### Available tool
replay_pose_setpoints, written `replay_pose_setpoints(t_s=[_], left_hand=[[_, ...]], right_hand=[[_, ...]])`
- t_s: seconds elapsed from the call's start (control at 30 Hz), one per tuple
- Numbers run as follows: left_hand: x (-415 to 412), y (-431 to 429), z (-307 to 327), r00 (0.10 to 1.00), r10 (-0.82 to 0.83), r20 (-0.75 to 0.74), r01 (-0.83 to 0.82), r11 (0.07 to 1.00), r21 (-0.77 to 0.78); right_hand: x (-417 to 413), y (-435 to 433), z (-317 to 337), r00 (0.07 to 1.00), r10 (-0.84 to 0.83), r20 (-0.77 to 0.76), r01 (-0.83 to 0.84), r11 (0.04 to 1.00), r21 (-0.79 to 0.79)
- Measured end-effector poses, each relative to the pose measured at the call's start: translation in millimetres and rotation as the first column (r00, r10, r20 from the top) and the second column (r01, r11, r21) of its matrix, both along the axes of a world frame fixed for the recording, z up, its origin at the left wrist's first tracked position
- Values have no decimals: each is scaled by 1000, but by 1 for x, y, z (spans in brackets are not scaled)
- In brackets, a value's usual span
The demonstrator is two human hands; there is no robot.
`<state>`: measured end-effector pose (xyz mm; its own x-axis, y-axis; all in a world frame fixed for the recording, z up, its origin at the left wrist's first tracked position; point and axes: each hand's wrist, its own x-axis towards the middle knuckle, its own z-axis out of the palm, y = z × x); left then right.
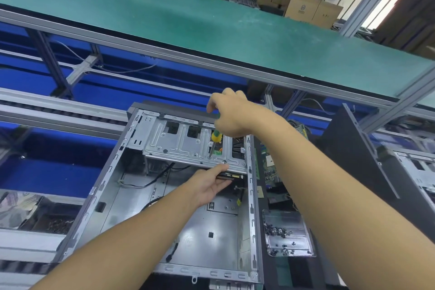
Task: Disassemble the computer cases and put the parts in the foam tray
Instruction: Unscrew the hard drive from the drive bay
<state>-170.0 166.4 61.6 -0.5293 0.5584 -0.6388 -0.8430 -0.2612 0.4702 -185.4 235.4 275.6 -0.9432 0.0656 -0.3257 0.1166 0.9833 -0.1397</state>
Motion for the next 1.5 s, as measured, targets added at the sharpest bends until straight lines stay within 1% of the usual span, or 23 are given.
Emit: replay_pose_setpoints(t_s=[0.07, 0.1, 0.2, 0.23, 0.3, 0.4, 0.47, 0.53, 0.63, 0.67, 0.73, 0.83, 0.9, 0.93, 1.0, 1.07, 1.13, 1.23, 1.27, 1.33, 1.4, 1.43, 1.5], left_hand=[[0, 0, 0, 1000, 1, 1, -1, 1000, 1], [0, 0, 0, 1000, 5, 1, -5, 1000, 1], [1, 1, 1, 1000, 13, -3, -13, 1000, -1], [1, 1, 1, 1000, 12, -4, -12, 1000, -1], [1, 1, 0, 1000, 11, 0, -11, 1000, -1], [1, 1, -1, 1000, 13, 4, -13, 1000, 2], [1, 1, -1, 1000, 16, 6, -16, 1000, -3], [1, 2, -1, 1000, 21, 8, -21, 1000, -10], [1, 2, -1, 1000, 29, 7, -29, 999, -18], [1, 2, -1, 1000, 27, 6, -27, 999, -21], [1, 2, -1, 1000, 20, 5, -20, 1000, -22], [0, 1, -1, 1000, 14, 9, -13, 1000, -14], [0, 1, -2, 1000, 9, 6, -9, 1000, -11], [1, 1, -2, 1000, 11, 6, -11, 1000, -11], [1, 1, -2, 1000, 20, 8, -20, 1000, -16], [1, 1, -3, 1000, 22, 6, -22, 1000, -20], [1, 1, -2, 1000, 11, -4, -11, 1000, -15], [1, 0, -3, 1000, 5, -15, -5, 1000, 0], [1, -1, -3, 1000, 5, -16, -5, 1000, 0], [1, 0, -4, 1000, 5, -18, -5, 1000, 1], [1, -1, -3, 1000, 12, -21, -12, 1000, -5], [1, -1, -3, 999, 19, -25, -20, 1000, -16], [2, -1, -2, 999, 34, -36, -36, 998, -44]], right_hand=[[1, -1, 2, 999, -9, 40, 10, 999, -37], [1, -3, 1, 999, -27, 19, 26, 1000, 9], [4, -9, -5, 994, -35, -105, 63, 959, 277], [4, -11, -6, 990, -14, -141, 58, 948, 312], [3, -12, -8, 987, -4, -161, 46, 965, 259], [0, -8, -2, 1000, -2, -14, 4, 997, 78], [0, -8, 2, 999, 0, 54, -1, 1000, 19], [0, -8, 0, 999, -24, 29, 21, 996, 87], [3, -12, -6, 995, -36, -95, 62, 955, 291], [4, -12, -7, 990, -14, -137, 56, 952, 302], [3, -10, -7, 990, -13, -143, 43, 977, 208], [1, -5, 3, 1000, -7, 30, 5, 999, 54], [2, -5, 6, 997, -4, 74, 0, 998, 59], [2, -5, 5, 998, -14, 56, 9, 995, 96], [4, -7, 0, 998, -56, -42, 63, 981, 185], [4, -7, -7, 987, -28, -157, 64, 970, 234], [3, -6, -8, 986, -6, -165, 36, 984, 177], [1, -1, -2, 1000, 8, -24, -8, 999, 39], [1, -1, -2, 1000, 10, -3, -9, 1000, 29], [0, 0, -6, 998, -5, -57, 11, 996, 89], [0, 0, -13, 982, -31, -189, 67, 980, 188], [1, 1, -16, 969, -22, -247, 75, 976, 207], [0, 2, -20, 961, 2, -277, 40, 989, 143]])
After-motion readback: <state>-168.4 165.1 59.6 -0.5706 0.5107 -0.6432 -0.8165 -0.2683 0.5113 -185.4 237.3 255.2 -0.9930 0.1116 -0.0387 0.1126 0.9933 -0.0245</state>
